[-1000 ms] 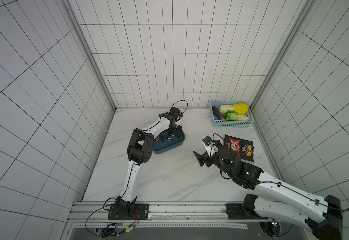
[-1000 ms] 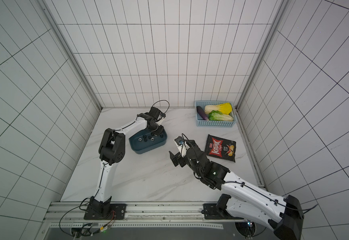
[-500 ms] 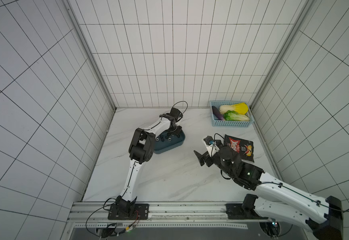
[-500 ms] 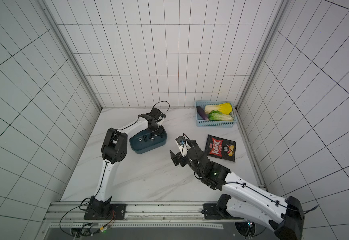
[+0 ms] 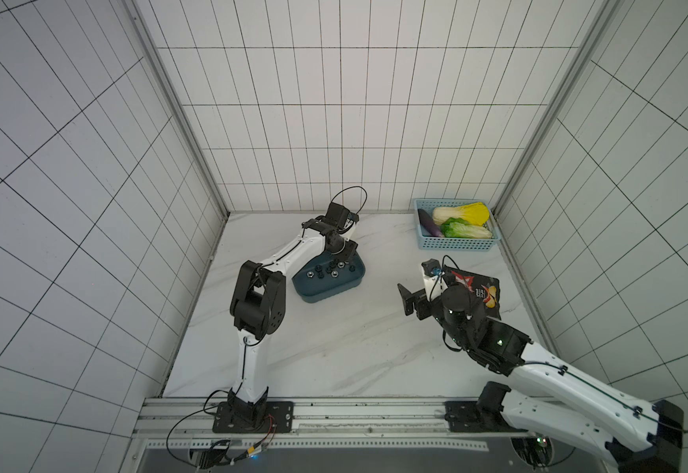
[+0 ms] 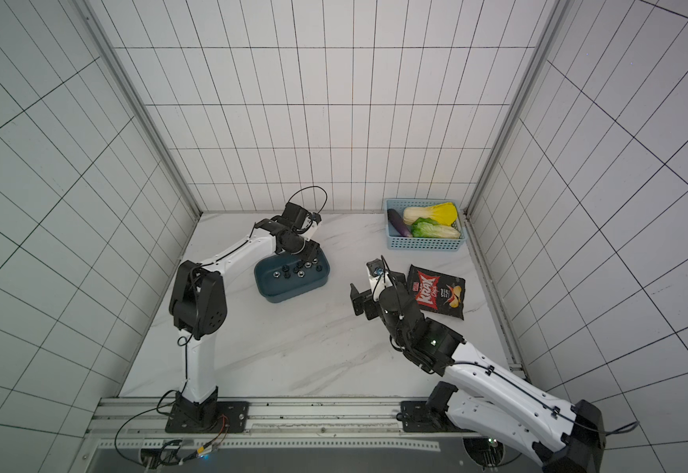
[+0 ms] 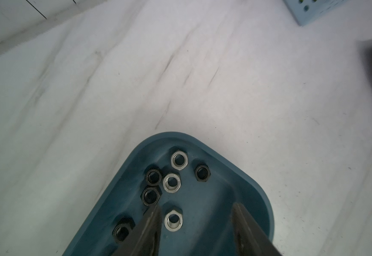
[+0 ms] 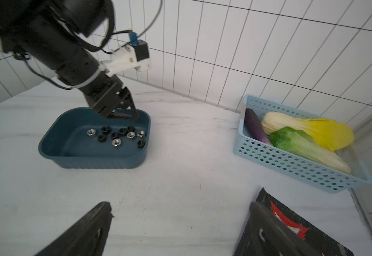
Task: Put the nuts on the desktop into the storage box
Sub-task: Place the nut in the storage box, then reset both arms
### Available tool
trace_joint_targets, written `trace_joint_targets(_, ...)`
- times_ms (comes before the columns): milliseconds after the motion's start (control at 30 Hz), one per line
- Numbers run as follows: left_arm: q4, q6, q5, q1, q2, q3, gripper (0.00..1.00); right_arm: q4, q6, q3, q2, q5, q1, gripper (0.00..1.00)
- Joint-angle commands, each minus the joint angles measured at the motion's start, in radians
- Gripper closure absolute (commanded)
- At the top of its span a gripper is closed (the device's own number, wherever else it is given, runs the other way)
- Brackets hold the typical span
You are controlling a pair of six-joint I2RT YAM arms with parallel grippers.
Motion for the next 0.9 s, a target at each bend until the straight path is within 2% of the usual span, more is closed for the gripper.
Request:
trace_joint_targets(0,-0.004,-0.017,0.086,0.043,-0.113,-0.052,0.44,-0.008,0.058,0.011,-0.003,-0.100,-0.125,0.01)
trace_joint_targets(167,0.008,-0.077,0.200,0.201,-0.285,-0.186,0.39,0.020,0.096,-0.010,0.001,-0.186,-0.386,0.01)
trace_joint_targets(233,0.050,-0.088,0.209,0.287,-0.362,-0.277,0.34,0.060,0.127,-0.046,-0.009,-0.214,-0.532,0.01)
trace_joint_targets(367,0.139,-0.111,0.219,0.461,-0.488,-0.449,0.15,0.133,0.239,-0.134,-0.018,-0.307,-0.847,0.01)
trace_joint_targets(433,0.201,-0.111,0.202,0.529,-0.538,-0.538,0.03,0.207,0.248,-0.198,-0.011,-0.318,-0.951,0.01)
trace_joint_targets(533,0.320,-0.094,0.153,0.582,-0.606,-0.680,0.02,0.308,0.171,-0.270,0.016,-0.278,-1.008,0.01)
trace_joint_targets(633,0.521,-0.109,0.101,0.580,-0.656,-0.842,0.02,0.464,0.043,-0.347,0.075,-0.252,-1.008,0.01)
trace_joint_targets(700,0.639,-0.140,0.078,0.580,-0.656,-0.923,0.02,0.590,0.005,-0.390,0.125,-0.268,-1.009,0.01)
trace_joint_targets(800,0.929,-0.169,0.060,0.578,-0.657,-1.082,0.02,0.700,-0.001,-0.417,0.207,-0.294,-1.009,0.01)
trace_joint_targets(867,1.198,-0.180,0.061,0.577,-0.642,-1.211,0.02,0.751,-0.006,-0.419,0.272,-0.318,-1.008,0.01)
